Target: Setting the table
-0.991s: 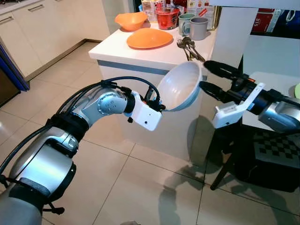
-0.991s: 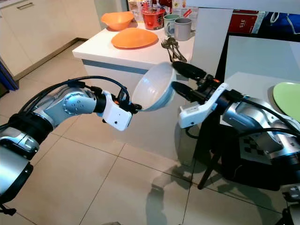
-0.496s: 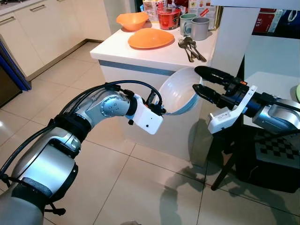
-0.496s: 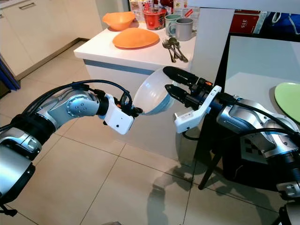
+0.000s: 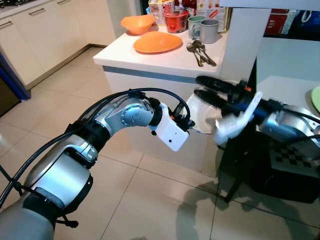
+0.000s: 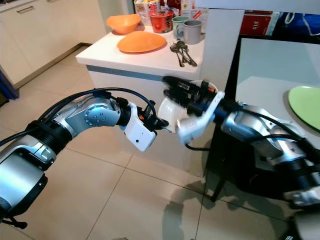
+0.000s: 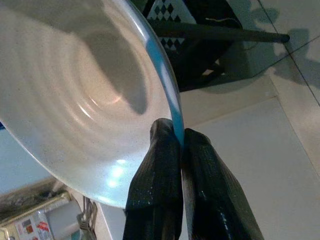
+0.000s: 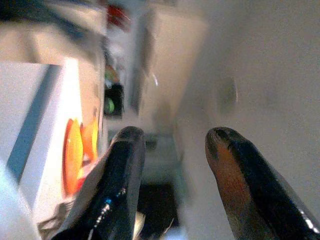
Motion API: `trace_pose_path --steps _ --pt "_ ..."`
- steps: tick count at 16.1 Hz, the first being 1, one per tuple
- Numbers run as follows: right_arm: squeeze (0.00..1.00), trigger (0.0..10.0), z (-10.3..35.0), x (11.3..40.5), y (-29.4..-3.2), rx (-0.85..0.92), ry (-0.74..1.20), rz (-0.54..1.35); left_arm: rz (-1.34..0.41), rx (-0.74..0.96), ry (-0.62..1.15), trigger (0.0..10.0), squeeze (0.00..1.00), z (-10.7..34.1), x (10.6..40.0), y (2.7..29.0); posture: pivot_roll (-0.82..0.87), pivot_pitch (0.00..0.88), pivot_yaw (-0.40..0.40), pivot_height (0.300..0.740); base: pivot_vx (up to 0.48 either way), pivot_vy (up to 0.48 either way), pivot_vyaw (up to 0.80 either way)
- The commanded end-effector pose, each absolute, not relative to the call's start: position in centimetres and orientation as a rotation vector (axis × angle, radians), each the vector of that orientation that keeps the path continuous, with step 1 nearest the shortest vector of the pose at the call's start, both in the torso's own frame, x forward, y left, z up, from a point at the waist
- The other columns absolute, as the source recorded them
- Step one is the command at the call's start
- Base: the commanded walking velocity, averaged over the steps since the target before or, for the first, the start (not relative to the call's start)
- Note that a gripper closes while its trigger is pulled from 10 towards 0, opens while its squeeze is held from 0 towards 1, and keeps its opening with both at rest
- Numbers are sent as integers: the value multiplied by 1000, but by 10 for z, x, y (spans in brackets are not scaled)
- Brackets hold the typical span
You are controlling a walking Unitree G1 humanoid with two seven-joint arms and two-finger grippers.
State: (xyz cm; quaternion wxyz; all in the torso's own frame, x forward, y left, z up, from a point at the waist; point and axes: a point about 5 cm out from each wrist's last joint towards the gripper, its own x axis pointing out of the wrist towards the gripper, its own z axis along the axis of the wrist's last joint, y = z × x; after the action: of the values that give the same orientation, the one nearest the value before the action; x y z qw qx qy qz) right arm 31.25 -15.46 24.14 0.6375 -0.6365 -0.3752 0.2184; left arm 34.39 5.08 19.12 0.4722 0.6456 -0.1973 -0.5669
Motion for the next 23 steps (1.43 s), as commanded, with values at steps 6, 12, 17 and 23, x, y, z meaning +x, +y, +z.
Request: trace_pose_path --steps 6,12,17,23 --pt "0 10000 254 341 -208 -611 -480 108 -1350 1588 -510 0 0 202 347 53 -55 0 133 740 0 0 0" --pt "0 10000 215 340 -214 -346 -288 73 -1410 1832 -524 0 0 196 347 59 -48 0 138 740 0 0 0" --pt "0 10000 192 337 -197 -287 -218 124 -1429 1989 -566 0 0 192 348 61 -47 0 135 740 0 0 0" --pt "0 10000 174 333 -199 -268 -119 213 -1401 2054 -608 0 0 195 353 65 -37 0 124 740 0 0 0"
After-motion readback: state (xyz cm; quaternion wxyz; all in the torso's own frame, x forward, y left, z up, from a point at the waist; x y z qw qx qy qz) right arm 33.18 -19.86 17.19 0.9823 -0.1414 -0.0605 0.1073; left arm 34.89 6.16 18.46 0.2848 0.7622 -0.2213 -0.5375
